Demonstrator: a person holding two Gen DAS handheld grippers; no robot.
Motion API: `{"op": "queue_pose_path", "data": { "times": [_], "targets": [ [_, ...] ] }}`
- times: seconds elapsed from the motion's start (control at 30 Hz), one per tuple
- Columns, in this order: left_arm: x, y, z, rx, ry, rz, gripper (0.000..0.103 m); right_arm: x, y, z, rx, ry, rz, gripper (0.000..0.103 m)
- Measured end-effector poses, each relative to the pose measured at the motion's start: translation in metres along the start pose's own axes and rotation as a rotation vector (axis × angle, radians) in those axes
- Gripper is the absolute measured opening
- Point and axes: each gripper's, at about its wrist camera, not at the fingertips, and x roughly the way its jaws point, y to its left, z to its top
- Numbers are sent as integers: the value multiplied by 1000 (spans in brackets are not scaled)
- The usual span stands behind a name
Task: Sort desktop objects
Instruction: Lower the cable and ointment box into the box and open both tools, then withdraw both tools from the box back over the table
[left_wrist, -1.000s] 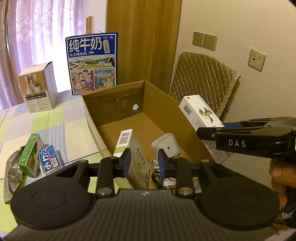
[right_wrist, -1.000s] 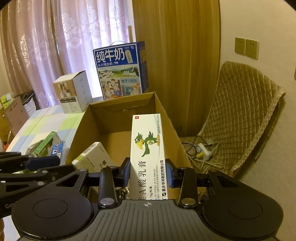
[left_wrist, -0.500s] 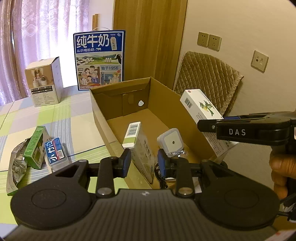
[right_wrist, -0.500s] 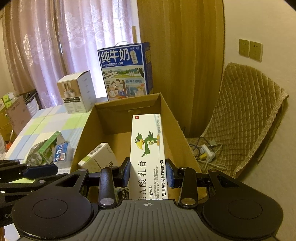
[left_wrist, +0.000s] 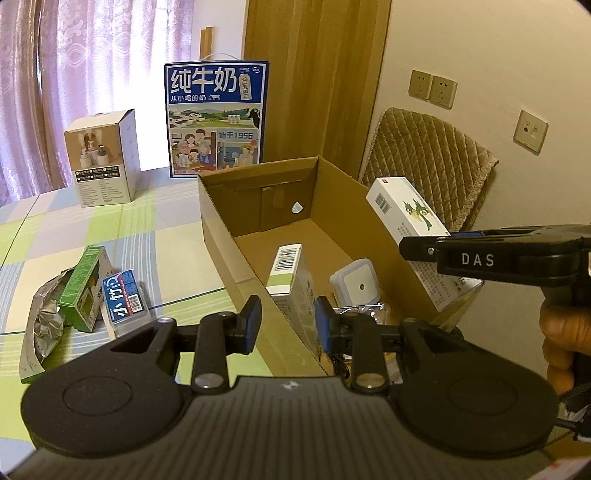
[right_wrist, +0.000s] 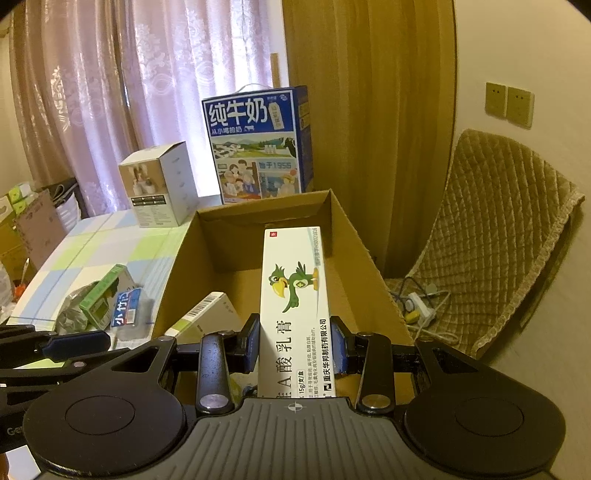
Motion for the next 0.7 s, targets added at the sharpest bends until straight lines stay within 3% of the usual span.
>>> {"op": "queue_pose_path", "data": {
  "times": [0.1, 0.13, 0.17, 0.7],
  "targets": [
    [0, 2, 0, -7, -1, 5, 26, 2, 0, 2, -15, -23, 24, 39],
    [-1, 3, -1, -10, -2, 5, 27, 2, 1, 3, -26, -30, 18, 61],
    [-1, 3, -1, -12, -2, 5, 27, 2, 0, 4, -22, -36, 16, 75],
    [-18, 20, -16, -46, 1, 25, 31, -16, -3, -7, 34, -26, 29, 75]
  ]
}}
